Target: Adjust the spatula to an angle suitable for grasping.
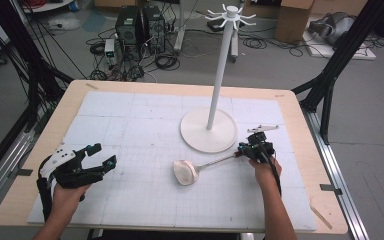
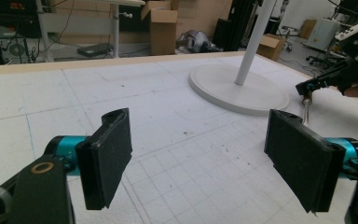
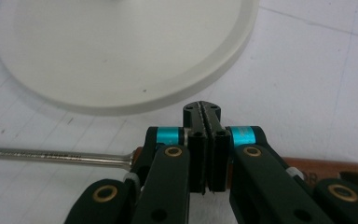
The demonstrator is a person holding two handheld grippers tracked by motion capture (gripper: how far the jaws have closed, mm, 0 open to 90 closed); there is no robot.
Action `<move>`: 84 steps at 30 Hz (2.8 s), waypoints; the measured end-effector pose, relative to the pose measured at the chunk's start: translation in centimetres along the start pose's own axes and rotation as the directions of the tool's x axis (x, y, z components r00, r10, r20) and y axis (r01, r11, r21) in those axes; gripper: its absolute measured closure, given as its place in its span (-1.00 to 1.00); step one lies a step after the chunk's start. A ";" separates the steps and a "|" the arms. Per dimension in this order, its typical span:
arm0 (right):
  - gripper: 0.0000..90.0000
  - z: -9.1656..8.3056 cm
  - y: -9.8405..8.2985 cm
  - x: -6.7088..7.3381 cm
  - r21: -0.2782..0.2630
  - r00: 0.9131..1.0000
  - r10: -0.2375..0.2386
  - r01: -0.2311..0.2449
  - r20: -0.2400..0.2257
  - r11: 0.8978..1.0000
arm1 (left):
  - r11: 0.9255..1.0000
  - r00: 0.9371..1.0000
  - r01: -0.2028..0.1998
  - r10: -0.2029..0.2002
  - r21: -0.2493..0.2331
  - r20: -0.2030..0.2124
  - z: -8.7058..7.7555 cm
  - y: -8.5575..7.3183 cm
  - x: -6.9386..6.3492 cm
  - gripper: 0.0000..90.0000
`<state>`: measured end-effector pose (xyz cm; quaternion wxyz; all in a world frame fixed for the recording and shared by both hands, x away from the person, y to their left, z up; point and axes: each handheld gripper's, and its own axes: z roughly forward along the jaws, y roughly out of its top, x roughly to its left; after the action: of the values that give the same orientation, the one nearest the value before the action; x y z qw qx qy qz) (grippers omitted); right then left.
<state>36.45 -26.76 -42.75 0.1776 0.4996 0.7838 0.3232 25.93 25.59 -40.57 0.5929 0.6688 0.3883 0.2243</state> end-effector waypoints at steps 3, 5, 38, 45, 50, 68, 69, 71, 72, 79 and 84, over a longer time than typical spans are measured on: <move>0.98 -0.6 -0.7 0.1 -0.004 1.000 -0.007 0.007 -0.010 1.000 | 1.000 1.000 0.000 0.000 0.001 0.000 0.0 0.0 0.0 -0.48; 0.98 -1.0 -1.2 0.2 -0.010 1.000 0.001 -0.001 -0.020 1.000 | 1.000 1.000 0.000 0.000 0.001 0.001 0.0 0.0 0.0 -0.48; 0.98 -2.5 -5.0 -7.9 -0.116 0.986 0.116 -0.102 0.121 0.988 | 1.000 1.000 -0.013 0.013 0.015 -0.014 -0.1 -0.1 -0.1 -0.47; 0.98 -2.1 -4.6 -7.0 -0.106 0.995 0.052 -0.043 0.084 0.993 | 1.000 1.000 -0.013 0.013 0.015 -0.012 -0.1 -0.1 -0.1 -0.46; 0.98 -1.8 -4.2 -6.0 -0.092 0.998 0.012 -0.006 0.063 0.996 | 1.000 1.000 -0.006 0.006 0.012 -0.010 -0.2 -0.1 0.0 -0.46; 0.98 -0.6 -3.2 -0.2 -0.071 1.000 -0.021 0.021 0.001 0.997 | 1.000 1.000 0.002 -0.002 0.003 -0.009 -0.4 0.2 0.3 -0.45; 0.98 -0.5 -3.1 0.2 -0.069 1.000 -0.026 0.025 -0.005 0.997 | 1.000 1.000 0.004 -0.004 -0.002 -0.009 -0.4 0.2 0.3 -0.44; 0.98 -0.4 -2.9 1.1 -0.066 0.999 -0.033 0.032 -0.014 0.997 | 1.000 1.000 0.003 -0.003 -0.007 -0.011 -0.5 0.2 0.3 -0.43; 0.98 -0.3 -2.8 1.4 -0.063 0.999 -0.041 0.040 -0.019 0.997 | 1.000 1.000 0.000 0.000 -0.007 -0.011 -0.6 0.3 0.4 -0.43; 0.98 0.0 -2.7 3.0 -0.066 0.999 -0.021 0.018 -0.040 0.998 | 1.000 1.000 0.014 -0.014 -0.017 -0.017 -0.9 0.3 0.7 -0.43; 0.98 0.7 -2.1 4.9 -0.064 0.996 -0.051 0.046 -0.075 0.997 | 1.000 1.000 0.015 -0.015 -0.018 -0.013 -0.9 0.4 0.7 -0.43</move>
<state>33.33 -22.78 -44.43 0.1705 0.4620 0.7915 0.3619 25.76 26.74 -40.15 0.5979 0.6593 0.3951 0.2276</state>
